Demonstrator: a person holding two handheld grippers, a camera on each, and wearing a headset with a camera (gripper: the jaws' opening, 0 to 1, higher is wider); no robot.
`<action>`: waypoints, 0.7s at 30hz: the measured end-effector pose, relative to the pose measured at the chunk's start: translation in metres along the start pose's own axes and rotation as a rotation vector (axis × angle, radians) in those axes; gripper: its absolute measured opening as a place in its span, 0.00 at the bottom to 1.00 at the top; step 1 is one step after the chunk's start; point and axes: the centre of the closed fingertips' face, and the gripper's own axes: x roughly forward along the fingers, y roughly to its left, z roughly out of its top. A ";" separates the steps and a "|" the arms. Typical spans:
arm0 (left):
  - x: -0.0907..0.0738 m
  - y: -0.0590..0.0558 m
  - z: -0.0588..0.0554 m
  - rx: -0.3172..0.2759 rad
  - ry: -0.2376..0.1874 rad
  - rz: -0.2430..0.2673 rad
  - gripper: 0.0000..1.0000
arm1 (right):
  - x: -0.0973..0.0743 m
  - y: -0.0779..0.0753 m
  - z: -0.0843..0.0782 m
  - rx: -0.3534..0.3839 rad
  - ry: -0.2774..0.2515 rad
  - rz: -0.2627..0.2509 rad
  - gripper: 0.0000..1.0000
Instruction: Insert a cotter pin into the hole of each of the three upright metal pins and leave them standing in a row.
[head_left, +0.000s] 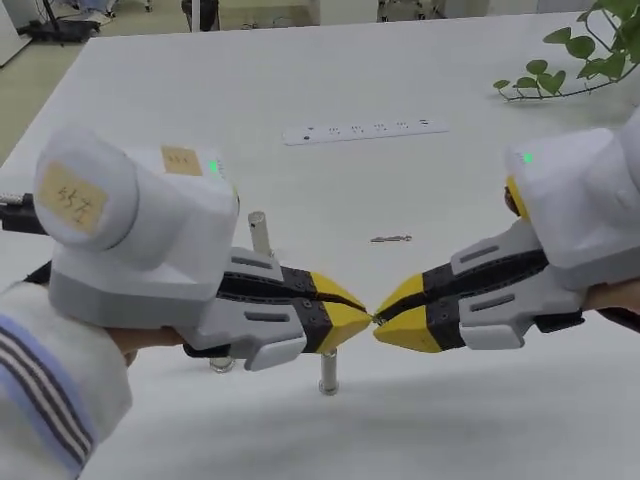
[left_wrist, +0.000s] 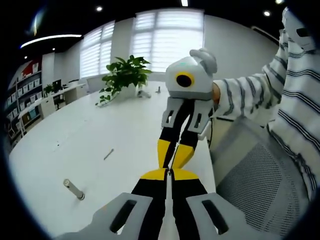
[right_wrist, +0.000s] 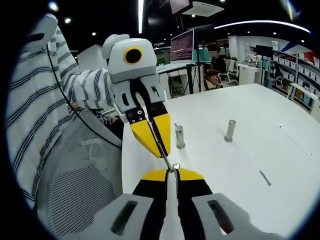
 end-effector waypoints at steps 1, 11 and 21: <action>0.000 0.000 0.000 0.002 0.000 0.000 0.00 | 0.000 0.001 0.000 -0.002 0.000 0.004 0.00; -0.003 -0.003 -0.005 0.030 0.015 -0.003 0.00 | 0.001 0.004 0.001 -0.024 0.002 0.017 0.00; -0.002 -0.003 -0.015 0.036 0.036 -0.001 0.00 | 0.001 0.006 0.001 -0.046 0.001 0.024 0.00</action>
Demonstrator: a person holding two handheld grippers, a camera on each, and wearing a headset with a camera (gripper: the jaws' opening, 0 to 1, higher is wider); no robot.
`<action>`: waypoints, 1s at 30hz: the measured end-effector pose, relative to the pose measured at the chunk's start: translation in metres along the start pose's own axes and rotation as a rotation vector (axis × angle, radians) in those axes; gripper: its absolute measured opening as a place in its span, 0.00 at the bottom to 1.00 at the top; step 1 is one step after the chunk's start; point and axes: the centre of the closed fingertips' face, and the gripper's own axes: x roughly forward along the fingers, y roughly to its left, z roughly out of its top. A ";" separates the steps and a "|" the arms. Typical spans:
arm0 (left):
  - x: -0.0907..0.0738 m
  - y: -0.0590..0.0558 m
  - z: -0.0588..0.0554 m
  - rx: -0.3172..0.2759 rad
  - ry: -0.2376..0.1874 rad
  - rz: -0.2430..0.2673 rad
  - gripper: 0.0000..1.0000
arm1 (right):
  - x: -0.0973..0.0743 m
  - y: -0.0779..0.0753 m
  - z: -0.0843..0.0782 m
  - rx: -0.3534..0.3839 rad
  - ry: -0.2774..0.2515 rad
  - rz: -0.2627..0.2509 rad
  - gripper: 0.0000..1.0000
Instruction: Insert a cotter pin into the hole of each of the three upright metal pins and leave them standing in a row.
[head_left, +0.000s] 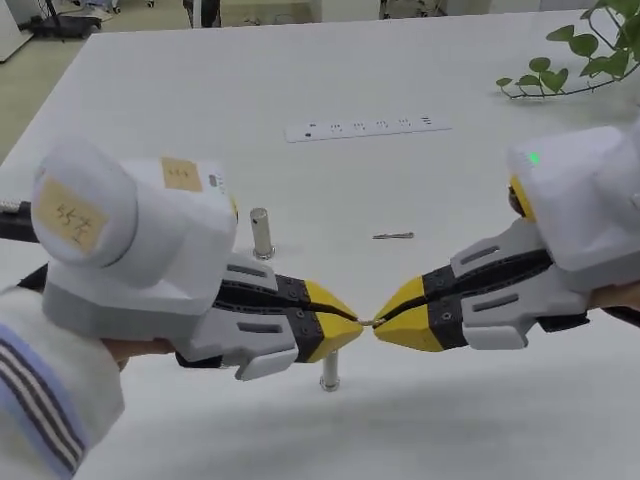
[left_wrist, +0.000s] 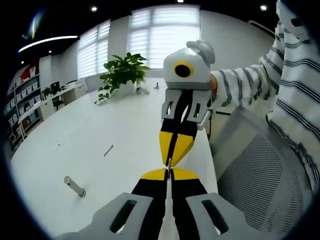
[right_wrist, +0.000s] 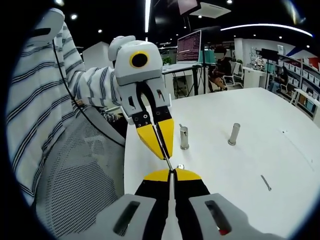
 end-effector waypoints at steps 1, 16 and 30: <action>0.000 0.000 -0.001 -0.003 0.001 0.000 0.00 | 0.000 0.000 0.000 -0.003 0.001 0.000 0.00; 0.002 0.007 -0.012 0.071 0.056 0.062 0.01 | -0.001 -0.004 -0.003 -0.023 -0.016 -0.052 0.00; 0.009 0.014 -0.042 0.140 0.203 0.090 0.17 | 0.004 -0.017 -0.048 0.036 0.061 -0.133 0.00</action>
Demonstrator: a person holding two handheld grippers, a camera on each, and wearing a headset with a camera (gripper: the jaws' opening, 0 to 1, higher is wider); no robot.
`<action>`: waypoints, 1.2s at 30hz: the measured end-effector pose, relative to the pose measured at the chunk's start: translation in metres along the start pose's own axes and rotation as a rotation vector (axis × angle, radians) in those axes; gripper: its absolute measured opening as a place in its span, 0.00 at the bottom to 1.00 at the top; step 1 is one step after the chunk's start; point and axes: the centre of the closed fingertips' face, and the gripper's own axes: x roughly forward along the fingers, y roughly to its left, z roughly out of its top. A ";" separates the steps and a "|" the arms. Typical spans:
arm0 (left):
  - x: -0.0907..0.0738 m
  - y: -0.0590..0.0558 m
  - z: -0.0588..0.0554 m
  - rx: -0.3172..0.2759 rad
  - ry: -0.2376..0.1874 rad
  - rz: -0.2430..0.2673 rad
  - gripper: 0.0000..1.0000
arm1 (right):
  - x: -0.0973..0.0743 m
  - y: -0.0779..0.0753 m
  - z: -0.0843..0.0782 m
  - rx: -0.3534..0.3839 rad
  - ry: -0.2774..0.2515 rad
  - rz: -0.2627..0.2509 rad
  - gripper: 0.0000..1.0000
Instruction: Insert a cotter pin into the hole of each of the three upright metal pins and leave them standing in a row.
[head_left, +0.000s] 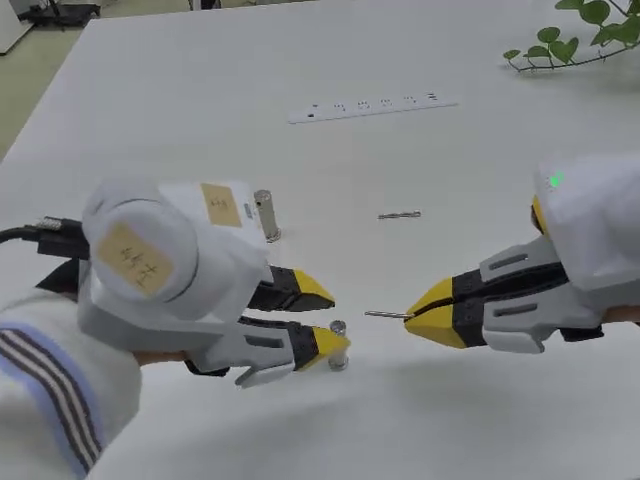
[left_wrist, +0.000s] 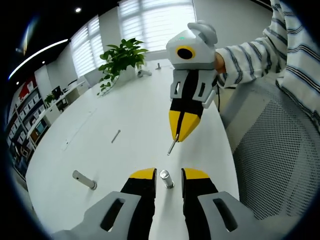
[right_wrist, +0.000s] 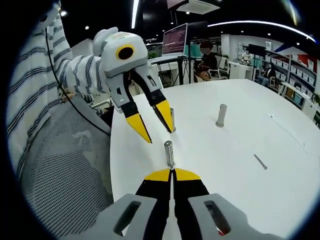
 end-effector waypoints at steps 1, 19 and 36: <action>0.001 0.000 -0.002 -0.005 0.016 0.000 0.16 | 0.002 0.000 -0.001 -0.006 0.006 0.000 0.00; 0.014 0.007 -0.013 0.015 0.097 0.033 0.07 | 0.019 -0.001 -0.004 -0.037 0.031 0.029 0.00; 0.017 0.005 -0.013 -0.058 0.100 0.034 0.05 | 0.027 -0.001 0.001 -0.066 0.037 0.034 0.00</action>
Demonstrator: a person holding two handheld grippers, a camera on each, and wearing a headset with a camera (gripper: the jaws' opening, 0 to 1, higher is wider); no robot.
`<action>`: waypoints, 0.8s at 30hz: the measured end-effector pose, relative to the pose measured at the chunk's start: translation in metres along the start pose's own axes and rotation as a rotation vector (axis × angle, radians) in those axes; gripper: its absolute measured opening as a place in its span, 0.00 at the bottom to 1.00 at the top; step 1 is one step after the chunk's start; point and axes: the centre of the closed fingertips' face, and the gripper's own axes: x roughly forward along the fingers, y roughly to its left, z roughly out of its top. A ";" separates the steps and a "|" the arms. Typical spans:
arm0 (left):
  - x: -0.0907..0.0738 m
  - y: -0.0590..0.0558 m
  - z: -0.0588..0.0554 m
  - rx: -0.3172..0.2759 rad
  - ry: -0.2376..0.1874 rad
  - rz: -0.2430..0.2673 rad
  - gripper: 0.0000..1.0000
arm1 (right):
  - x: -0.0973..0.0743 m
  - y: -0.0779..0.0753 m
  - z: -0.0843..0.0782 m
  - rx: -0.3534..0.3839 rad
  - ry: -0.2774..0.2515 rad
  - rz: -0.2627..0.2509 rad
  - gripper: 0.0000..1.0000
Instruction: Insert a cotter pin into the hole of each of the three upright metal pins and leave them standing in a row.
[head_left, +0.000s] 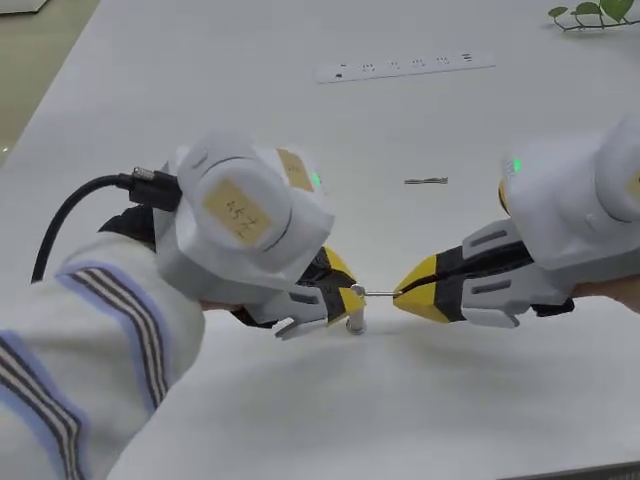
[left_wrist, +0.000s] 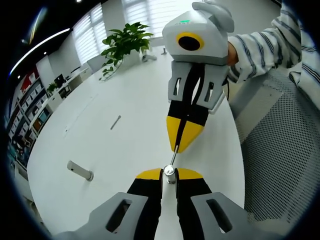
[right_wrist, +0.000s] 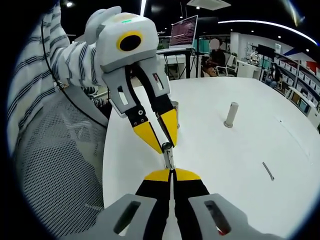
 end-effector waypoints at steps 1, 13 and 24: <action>0.000 0.000 0.000 -0.016 0.002 0.000 0.05 | 0.001 0.000 0.001 -0.009 0.002 -0.002 0.00; 0.001 -0.001 0.000 -0.080 0.009 0.001 0.05 | 0.010 0.002 0.005 -0.051 0.012 0.020 0.00; 0.003 -0.005 0.004 -0.091 -0.005 -0.006 0.05 | 0.016 0.004 0.007 -0.093 0.026 0.036 0.00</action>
